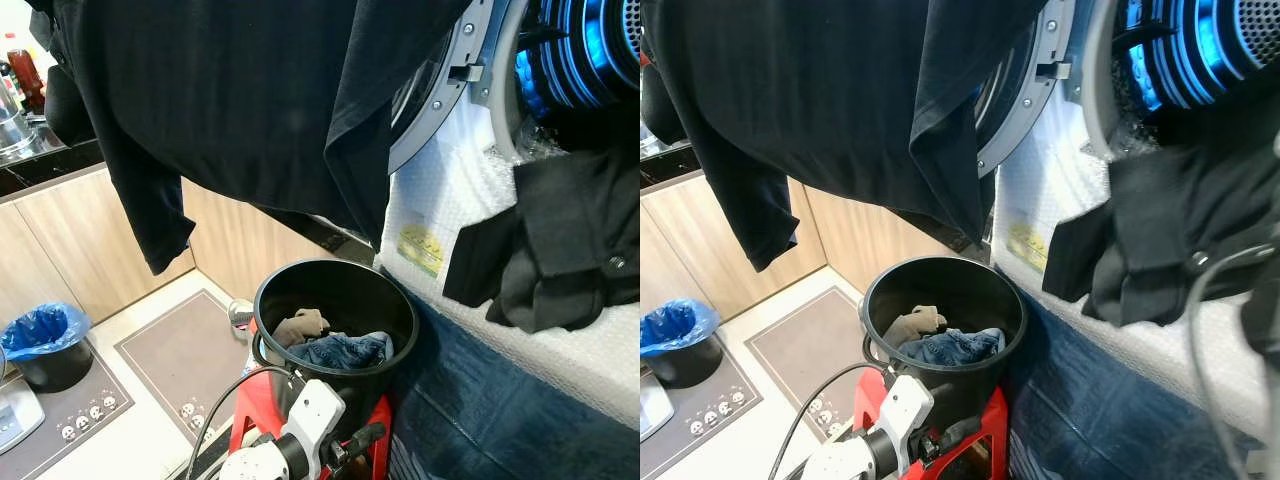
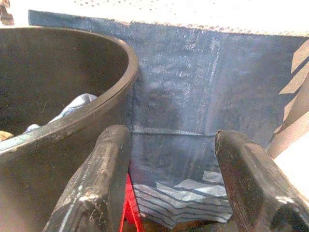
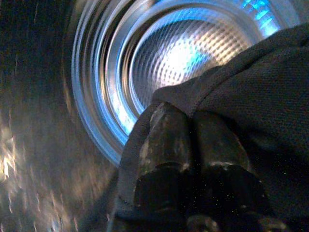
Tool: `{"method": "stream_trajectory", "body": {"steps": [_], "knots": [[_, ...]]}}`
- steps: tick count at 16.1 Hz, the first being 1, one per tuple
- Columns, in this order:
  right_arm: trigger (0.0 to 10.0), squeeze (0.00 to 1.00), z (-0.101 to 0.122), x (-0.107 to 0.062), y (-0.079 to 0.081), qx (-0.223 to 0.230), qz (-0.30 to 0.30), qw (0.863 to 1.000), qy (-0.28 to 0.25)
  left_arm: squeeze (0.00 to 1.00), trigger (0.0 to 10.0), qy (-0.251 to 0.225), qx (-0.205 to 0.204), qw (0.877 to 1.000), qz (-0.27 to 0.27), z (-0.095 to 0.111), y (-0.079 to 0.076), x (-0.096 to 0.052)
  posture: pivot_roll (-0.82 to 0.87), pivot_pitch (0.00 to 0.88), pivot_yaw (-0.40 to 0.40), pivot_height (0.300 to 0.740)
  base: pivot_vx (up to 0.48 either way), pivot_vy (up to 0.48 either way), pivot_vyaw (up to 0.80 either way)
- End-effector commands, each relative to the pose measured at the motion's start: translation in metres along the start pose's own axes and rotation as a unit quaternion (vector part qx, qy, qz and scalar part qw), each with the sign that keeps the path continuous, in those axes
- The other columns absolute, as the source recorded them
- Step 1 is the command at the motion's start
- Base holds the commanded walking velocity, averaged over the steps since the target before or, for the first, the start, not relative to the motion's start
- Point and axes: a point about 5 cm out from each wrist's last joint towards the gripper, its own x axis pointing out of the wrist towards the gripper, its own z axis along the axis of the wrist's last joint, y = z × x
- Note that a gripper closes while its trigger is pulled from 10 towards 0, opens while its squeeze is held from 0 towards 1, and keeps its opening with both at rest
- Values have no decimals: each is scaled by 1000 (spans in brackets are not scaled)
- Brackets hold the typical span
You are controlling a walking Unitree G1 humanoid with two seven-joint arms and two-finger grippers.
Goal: Clothes washing
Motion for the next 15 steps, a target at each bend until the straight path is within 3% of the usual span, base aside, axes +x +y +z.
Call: {"method": "stream_trajectory", "body": {"steps": [1, 2, 4, 11, 13, 14, 15], "knots": [[10000, 0, -11, -1, 1, -26, 8, 999, 25, 0, 10000, 3, 1, 1000, -1, 1, -2, 0, -53, 0, -60, 740, 0, 0, 0], [10000, 0, -29, -5, 3, -69, 37, 996, 51, 0, 10000, 4, 0, 1000, 0, 2, -4, 0, -47, 0, -62, 740, 0, 0, 0], [10000, 0, -41, -7, 0, -99, 50, 991, 73, 0, 10000, 4, -1, 1000, 1, 2, -4, -1, -44, 0, -61, 740, 0, 0, 0], [10000, 0, -53, -12, -18, -173, 75, 973, 129, 0, 10000, 15, 1, 1000, -5, 3, 1, -4, -74, 0, -24, 740, 0, 0, 0], [10000, 0, -54, -14, -24, -226, 85, 962, 130, 0, 10000, 19, 2, 1000, -6, 3, 3, -5, -78, 0, -16, 740, 0, 0, 0], [10000, 863, -56, -17, -27, -251, 95, 954, 136, 0, 10000, 20, 4, 1000, -7, 3, 4, -4, -78, 0, -16, 740, 0, 0, 0], [10000, 1000, -58, -20, -28, -268, 109, 947, 141, 0, 10000, 21, 5, 1000, -6, 4, 5, -5, -79, 0, -11, 740, 0, 0, 0]]}}
